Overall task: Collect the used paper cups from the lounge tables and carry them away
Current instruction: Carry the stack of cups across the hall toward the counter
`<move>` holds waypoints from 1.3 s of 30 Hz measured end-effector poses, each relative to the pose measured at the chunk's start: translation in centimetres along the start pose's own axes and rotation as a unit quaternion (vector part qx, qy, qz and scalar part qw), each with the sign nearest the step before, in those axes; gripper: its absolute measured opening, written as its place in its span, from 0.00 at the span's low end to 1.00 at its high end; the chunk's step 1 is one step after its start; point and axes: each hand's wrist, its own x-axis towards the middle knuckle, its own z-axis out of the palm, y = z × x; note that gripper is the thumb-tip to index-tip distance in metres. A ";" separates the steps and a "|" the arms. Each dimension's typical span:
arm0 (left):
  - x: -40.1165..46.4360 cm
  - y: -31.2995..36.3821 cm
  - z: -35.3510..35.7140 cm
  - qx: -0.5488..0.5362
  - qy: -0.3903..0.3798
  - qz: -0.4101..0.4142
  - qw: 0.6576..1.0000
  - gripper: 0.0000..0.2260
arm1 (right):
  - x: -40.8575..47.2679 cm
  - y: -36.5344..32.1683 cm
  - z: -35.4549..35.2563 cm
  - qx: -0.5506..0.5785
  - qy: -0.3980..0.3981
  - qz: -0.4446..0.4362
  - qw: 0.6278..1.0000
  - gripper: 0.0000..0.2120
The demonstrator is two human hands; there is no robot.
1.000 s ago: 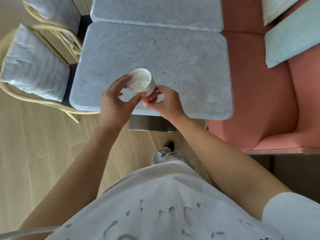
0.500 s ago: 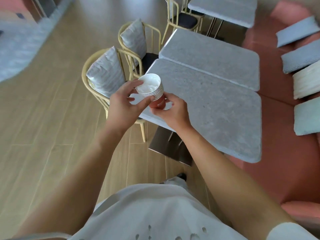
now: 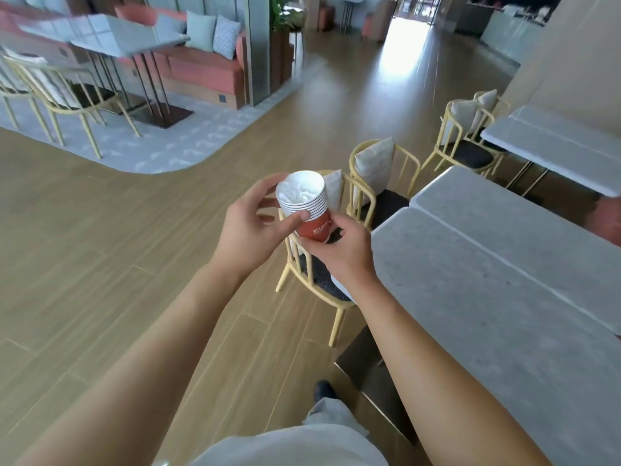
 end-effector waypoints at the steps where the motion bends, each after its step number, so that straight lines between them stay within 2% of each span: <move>1: 0.7 0.2 -0.8 0.003 0.007 0.000 1.000 0.28 | 0.9 -0.6 0.7 0.006 -0.008 -0.007 1.000 0.23; 7: 5.8 0.6 -4.6 0.055 0.050 0.019 0.997 0.28 | 7.2 -3.0 4.5 0.035 -0.027 -0.041 0.998 0.22; 13: 11.7 0.4 -4.8 0.113 0.067 0.025 0.991 0.29 | 14.3 -2.8 5.9 0.053 -0.045 -0.054 0.996 0.26; 25: 23.9 -2.5 -1.9 0.117 0.106 -0.004 0.987 0.35 | 28.3 -0.8 7.0 0.084 -0.076 -0.102 0.988 0.18; 30: 27.2 -3.0 -2.7 0.133 0.139 -0.025 0.981 0.32 | 31.9 -0.9 9.0 0.110 -0.116 -0.113 0.980 0.20; 35: 29.8 -4.5 -4.1 0.140 0.181 -0.031 0.973 0.31 | 35.7 -0.9 11.2 0.108 -0.189 -0.123 0.968 0.20; 39: 32.1 -6.1 -6.0 0.134 0.207 -0.029 0.969 0.32 | 38.7 -1.5 13.7 0.117 -0.200 -0.134 0.963 0.20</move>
